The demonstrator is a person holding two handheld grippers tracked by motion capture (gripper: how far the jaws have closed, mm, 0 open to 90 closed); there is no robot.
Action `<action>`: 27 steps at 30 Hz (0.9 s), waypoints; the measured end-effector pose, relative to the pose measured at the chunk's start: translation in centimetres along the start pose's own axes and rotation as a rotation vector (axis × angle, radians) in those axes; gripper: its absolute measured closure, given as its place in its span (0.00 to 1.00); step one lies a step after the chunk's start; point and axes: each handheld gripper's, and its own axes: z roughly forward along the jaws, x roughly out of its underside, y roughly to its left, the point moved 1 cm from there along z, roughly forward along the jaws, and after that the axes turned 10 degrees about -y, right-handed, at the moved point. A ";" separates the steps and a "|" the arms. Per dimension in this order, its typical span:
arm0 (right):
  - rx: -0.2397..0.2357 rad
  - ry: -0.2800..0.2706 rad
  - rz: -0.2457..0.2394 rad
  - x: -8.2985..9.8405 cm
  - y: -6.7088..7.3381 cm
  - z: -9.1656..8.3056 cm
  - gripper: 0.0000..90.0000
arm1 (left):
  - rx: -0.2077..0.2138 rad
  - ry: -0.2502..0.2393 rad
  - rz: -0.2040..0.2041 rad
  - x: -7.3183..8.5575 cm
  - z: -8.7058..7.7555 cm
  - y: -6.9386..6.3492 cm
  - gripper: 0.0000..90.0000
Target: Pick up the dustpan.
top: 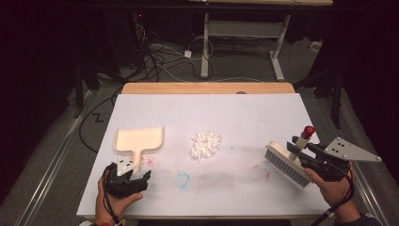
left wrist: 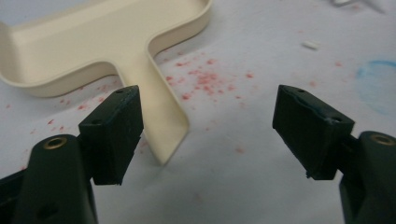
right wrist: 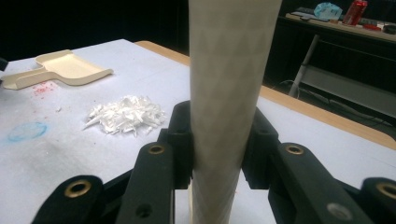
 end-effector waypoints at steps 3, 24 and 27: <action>0.004 0.006 -0.001 0.0 0.0 0.1 0.78 | -0.013 0.039 -0.041 -0.3 1.7 1.0 0.28; -0.022 0.043 0.004 0.7 0.5 1.0 0.78 | -0.045 0.086 -0.150 -2.8 6.1 4.8 0.70; -0.032 0.052 0.003 0.7 0.7 1.1 0.78 | -0.033 0.097 -0.133 -3.0 6.1 5.0 0.71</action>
